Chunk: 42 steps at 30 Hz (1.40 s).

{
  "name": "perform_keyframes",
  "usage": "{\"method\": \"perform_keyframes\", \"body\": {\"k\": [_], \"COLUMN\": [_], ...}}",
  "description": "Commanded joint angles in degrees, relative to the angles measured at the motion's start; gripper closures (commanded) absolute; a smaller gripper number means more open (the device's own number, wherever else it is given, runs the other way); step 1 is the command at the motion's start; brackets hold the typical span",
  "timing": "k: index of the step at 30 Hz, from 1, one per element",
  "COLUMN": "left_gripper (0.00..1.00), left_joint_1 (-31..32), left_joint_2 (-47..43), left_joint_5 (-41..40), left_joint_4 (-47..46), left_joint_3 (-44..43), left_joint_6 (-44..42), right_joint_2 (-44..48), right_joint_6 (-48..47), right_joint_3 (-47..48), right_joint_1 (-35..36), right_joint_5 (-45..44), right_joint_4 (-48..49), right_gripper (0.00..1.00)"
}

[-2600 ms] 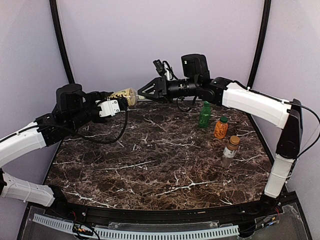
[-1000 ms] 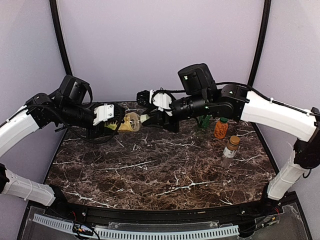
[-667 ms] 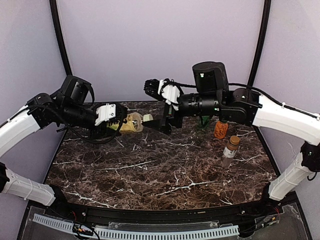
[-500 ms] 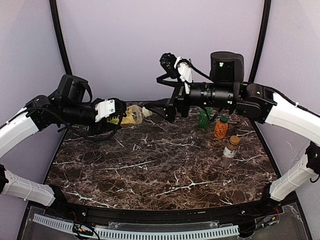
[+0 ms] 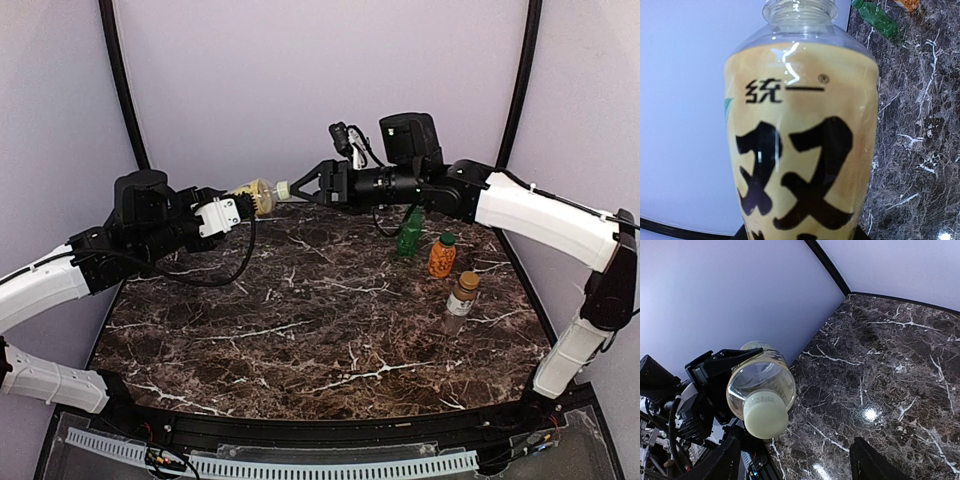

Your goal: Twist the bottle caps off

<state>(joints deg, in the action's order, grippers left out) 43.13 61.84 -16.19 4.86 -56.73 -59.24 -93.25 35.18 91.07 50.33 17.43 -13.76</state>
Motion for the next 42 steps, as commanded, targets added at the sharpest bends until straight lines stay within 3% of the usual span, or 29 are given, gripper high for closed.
{"method": "perform_keyframes", "body": {"k": [1, 4, 13, 21, 28, 30, 37, 42], "left_gripper": [0.67, 0.67, 0.67, 0.67, 0.67, 0.67, 0.67, 0.68], "left_joint_1": [0.7, 0.7, 1.2, 1.5, 1.6, 1.6, 1.6, 1.9], "left_joint_2": [-1.5, -1.3, -0.9, -0.8, -0.6, -0.6, -0.8, -1.6], "left_joint_5": [-5.5, -5.4, -4.5, -4.5, -4.4, -4.3, -4.3, -0.8], "left_joint_4": [-8.9, -9.0, -9.6, -9.8, -9.5, -9.5, -9.0, -2.7], "left_joint_3": [1.6, 1.9, 1.7, 1.7, 1.8, 1.8, 1.9, 0.0], "left_joint_6": [-7.2, -7.8, -8.4, -8.6, -8.8, -8.8, -8.4, -3.5], "right_joint_2": [-0.5, -1.5, -4.7, -6.4, -6.3, -6.3, -6.1, -5.0], "right_joint_6": [5.5, 6.3, 6.6, 6.7, 6.6, 6.6, 5.6, -5.4], "right_joint_3": [2.5, 2.3, 4.8, 5.4, 5.1, 5.0, 4.3, 4.5], "right_joint_1": [0.4, 0.4, -0.1, -0.4, -0.5, -0.5, -0.6, 0.5], "right_joint_5": [6.1, 6.6, 7.6, 8.3, 9.2, 9.1, 10.9, 17.0], "right_joint_4": [6.1, 7.3, 8.5, 10.2, 12.1, 12.1, 12.4, 11.9], "right_gripper": [0.35, 0.4, 0.35, 0.53, 0.54, 0.6, 0.98, 1.0]}}
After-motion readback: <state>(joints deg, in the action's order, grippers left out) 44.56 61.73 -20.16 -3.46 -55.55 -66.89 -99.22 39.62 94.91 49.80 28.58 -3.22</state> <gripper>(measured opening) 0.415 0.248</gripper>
